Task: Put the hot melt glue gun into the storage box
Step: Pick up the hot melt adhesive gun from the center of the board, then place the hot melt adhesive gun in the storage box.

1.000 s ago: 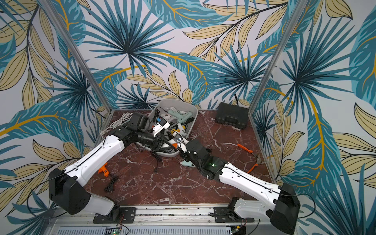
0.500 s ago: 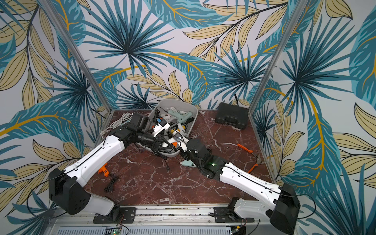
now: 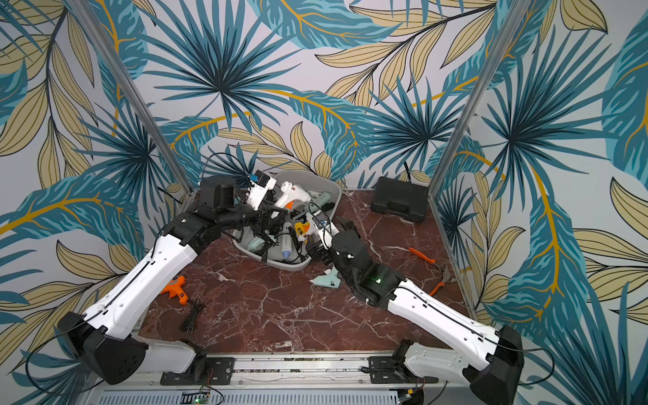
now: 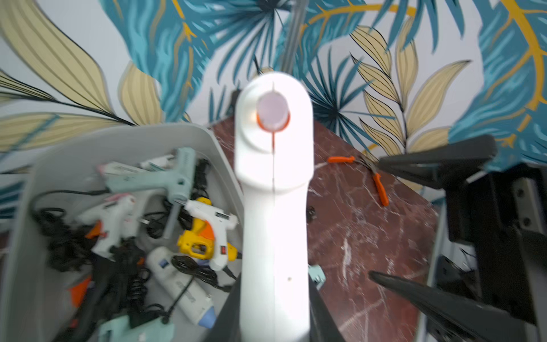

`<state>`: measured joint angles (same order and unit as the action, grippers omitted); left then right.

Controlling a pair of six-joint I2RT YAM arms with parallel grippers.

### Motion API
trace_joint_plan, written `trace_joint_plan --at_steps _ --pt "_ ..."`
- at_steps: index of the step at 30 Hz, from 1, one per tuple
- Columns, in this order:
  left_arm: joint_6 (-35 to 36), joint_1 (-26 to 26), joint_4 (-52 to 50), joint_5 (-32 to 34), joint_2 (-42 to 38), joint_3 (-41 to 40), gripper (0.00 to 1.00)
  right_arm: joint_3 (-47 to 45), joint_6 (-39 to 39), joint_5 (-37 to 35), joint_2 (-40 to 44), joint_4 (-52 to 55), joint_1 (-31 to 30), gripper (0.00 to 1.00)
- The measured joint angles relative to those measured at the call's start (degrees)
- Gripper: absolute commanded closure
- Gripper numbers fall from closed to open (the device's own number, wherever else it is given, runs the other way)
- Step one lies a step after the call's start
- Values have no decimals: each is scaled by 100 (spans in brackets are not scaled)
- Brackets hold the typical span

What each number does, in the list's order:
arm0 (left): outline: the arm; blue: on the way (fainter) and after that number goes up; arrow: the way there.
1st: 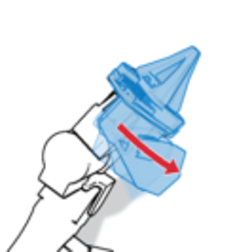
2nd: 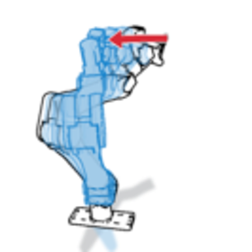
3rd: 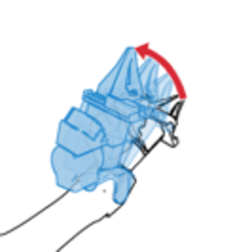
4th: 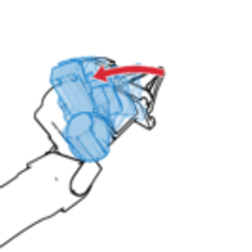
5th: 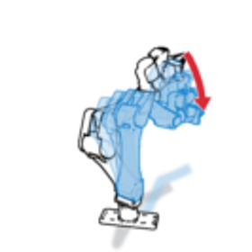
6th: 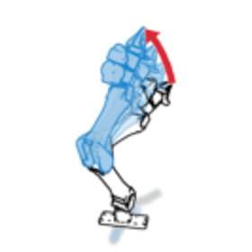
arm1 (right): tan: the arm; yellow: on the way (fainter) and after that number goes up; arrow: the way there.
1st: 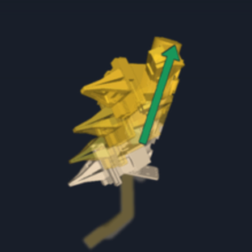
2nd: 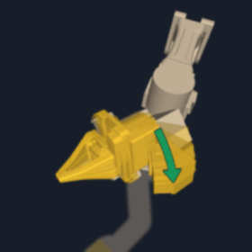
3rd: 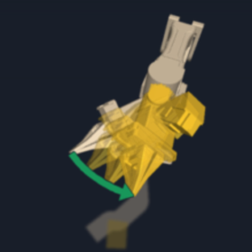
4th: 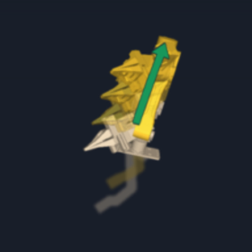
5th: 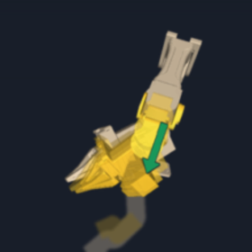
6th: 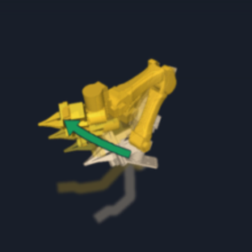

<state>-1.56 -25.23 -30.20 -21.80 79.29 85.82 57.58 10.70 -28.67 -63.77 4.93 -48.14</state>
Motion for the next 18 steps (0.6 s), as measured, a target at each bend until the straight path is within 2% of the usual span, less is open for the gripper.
trace_joint_plan --at_steps 4,9,18 --pt "297 24 114 1134 96 426 100 0 -330 -179 136 7 11 1" --pt "824 98 385 2363 601 839 100 -4 -715 -422 236 22 11 0" --pt "1414 225 428 3486 1580 883 100 -72 -1082 -750 343 127 13 1"
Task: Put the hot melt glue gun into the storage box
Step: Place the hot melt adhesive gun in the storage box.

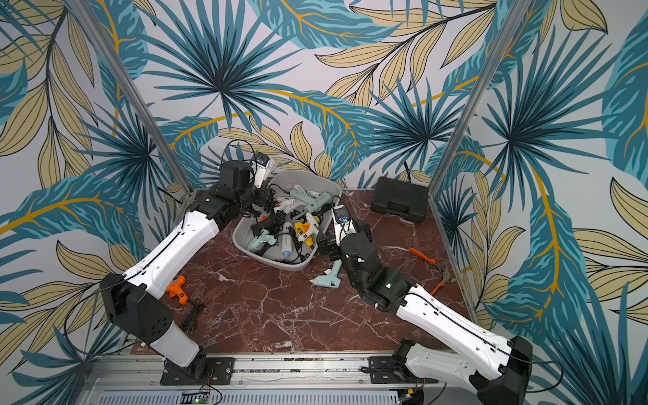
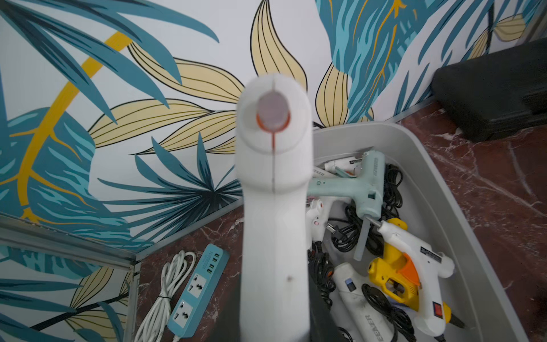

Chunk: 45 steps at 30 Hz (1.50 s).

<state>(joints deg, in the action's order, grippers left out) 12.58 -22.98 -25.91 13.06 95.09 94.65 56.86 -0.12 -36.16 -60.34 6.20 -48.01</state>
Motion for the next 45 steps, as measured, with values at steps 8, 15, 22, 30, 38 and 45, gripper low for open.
trace_joint_plan --at_steps 8,15,22,30,38,45 --pt "133 0 -13 726 450 -13 100 -39 -184 -50 0 9 2 1" --pt "225 -44 -302 1373 1224 -4 100 -98 -291 -118 0 11 2 1" --pt "348 -177 -522 1661 2015 369 100 -197 -413 -160 0 11 2 0" --pt "474 -452 -695 2015 2865 1091 91 -236 -492 -199 81 22 2 1" --pt "435 -603 -890 2258 3292 1523 60 -238 -761 -570 302 188 50 1" --pt "-153 -726 -1357 1731 3285 1624 35 -181 -1550 -820 334 1010 619 1"
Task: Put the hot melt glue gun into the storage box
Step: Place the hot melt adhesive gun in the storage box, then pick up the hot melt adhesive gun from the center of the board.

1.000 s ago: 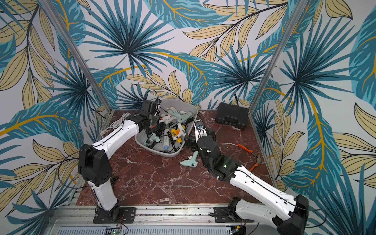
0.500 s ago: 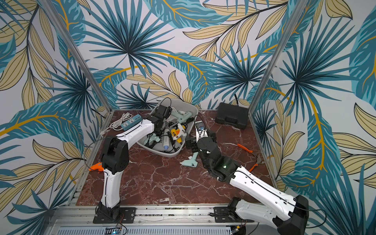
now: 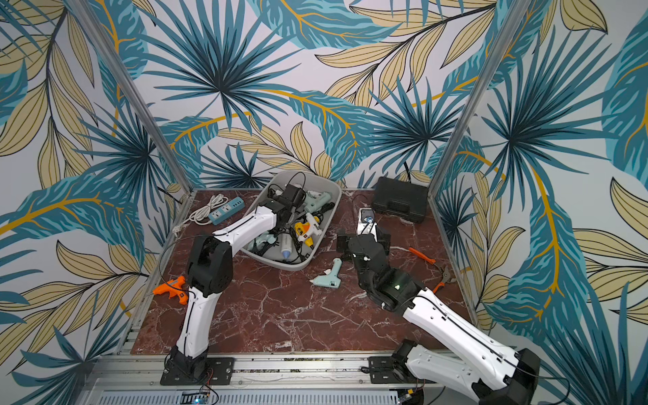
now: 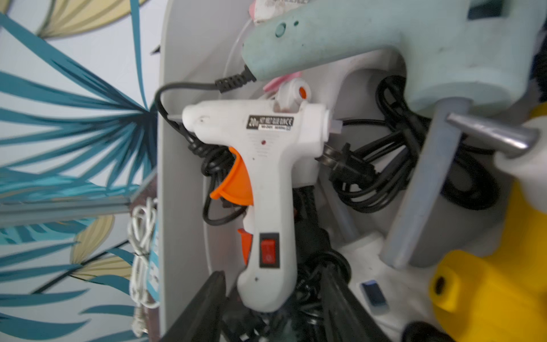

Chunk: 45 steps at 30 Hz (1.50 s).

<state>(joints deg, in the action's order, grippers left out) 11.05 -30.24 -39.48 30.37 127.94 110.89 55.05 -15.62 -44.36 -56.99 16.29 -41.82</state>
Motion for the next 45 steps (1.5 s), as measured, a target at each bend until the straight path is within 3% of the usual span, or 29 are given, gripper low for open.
trace_joint_plan --at_steps 8,12,16,21,29,36,45 --pt "-962 -48 -411 -660 -236 -101 20 118 -852 428 -122 820 1016 0" --pt "-1425 -48 -367 -968 -857 -599 2 184 -1213 1043 -448 1115 1626 1" --pt "-1832 -48 -85 -1226 -1707 -1224 0 197 -1469 1773 -990 1349 1980 9" --pt "-2321 -48 645 -1370 -2892 -2247 0 197 -1753 2400 -1552 1491 1998 22" --pt "-3176 31 2594 -1209 -4835 -4778 0 -52 -2295 3132 -2116 1342 1847 24" --pt "-4079 553 3851 -1176 -6087 -6572 0 -90 -2601 3416 -2846 1084 1375 25" --pt "-4566 717 4452 -920 -7005 -7503 0 109 -2686 3475 -3484 1047 1143 25"
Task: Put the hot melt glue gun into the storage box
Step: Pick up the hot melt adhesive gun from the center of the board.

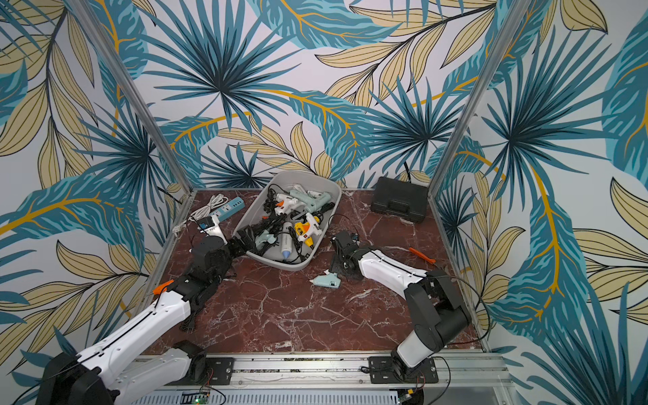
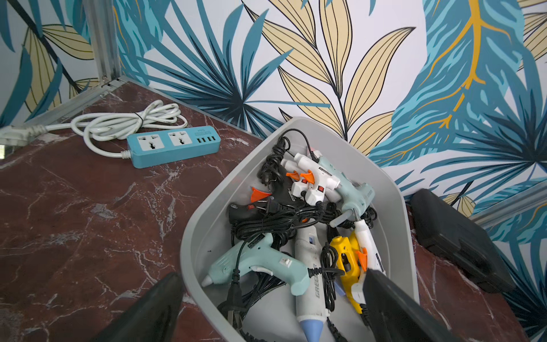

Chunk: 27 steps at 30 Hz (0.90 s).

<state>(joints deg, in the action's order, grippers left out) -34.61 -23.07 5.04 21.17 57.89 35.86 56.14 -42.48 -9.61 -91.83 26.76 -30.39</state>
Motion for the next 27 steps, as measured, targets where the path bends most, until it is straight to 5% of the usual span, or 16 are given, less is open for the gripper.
trace_joint_plan --at_steps 17,27 --pt "-188 46 205 33 26 -118 0 557 55 -68 -938 -133 -63 38" --pt "-190 63 203 -68 138 -118 0 623 57 -131 -1217 -339 -68 81"
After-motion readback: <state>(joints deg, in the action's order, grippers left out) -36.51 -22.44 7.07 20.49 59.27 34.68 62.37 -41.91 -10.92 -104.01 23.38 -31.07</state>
